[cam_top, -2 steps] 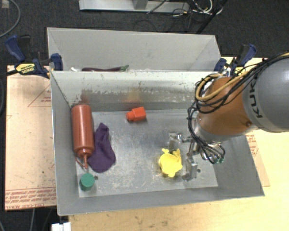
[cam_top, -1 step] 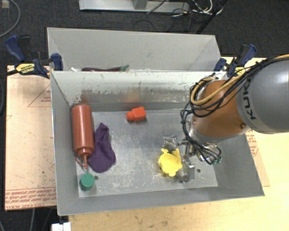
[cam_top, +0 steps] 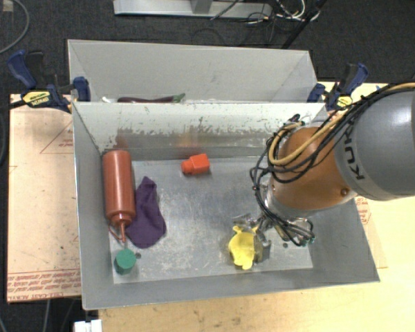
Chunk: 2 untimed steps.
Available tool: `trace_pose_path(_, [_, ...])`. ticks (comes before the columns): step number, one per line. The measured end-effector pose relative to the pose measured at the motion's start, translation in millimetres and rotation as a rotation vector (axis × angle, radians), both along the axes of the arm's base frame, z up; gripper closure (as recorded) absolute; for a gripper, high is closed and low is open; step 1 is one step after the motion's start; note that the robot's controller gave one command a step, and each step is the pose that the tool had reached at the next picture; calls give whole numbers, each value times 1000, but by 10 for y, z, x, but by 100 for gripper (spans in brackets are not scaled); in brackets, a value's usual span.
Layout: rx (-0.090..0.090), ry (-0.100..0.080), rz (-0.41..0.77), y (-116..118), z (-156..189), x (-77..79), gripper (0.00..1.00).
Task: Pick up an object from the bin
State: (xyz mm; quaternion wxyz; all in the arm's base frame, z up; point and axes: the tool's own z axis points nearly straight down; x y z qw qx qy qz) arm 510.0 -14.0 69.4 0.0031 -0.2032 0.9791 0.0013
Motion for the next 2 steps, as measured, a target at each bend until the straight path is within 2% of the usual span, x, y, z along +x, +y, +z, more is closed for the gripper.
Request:
trace_pose_path(1, [0,0,1,1,0,0,100])
trace_pose_path(2, [1,-10,-40,62,1770,7,100])
